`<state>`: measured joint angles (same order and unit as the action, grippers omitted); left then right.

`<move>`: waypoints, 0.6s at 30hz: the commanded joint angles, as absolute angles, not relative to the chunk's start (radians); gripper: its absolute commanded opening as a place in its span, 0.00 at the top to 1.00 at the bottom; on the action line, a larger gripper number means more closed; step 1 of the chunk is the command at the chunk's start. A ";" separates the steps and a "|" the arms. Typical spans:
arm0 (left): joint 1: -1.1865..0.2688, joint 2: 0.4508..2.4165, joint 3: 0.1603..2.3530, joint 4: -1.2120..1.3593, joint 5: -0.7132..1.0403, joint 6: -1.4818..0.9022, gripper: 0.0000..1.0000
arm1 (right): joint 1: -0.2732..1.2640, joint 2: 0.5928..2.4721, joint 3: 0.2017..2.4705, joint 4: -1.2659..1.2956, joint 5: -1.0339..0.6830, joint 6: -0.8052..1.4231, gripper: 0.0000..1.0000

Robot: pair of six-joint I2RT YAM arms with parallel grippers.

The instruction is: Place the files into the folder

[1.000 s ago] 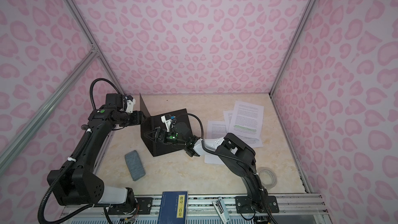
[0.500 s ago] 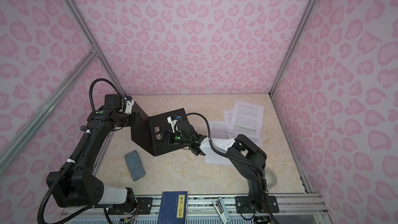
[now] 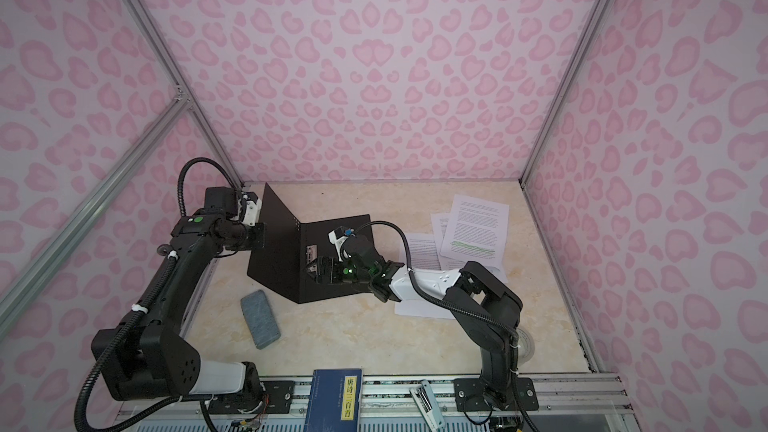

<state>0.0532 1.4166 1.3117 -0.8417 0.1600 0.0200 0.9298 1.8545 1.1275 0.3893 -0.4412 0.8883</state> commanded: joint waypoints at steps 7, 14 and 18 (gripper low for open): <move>0.054 1.456 1.375 -0.865 0.225 0.012 0.96 | 0.947 1.823 1.194 0.008 -0.232 0.764 0.06; 0.054 1.425 1.351 -0.877 0.234 -0.091 0.96 | 0.982 1.843 1.315 -0.285 -0.031 0.679 0.08; 0.054 1.401 1.309 -0.893 0.227 -0.142 0.96 | 0.998 1.871 1.362 -0.357 0.039 0.667 0.12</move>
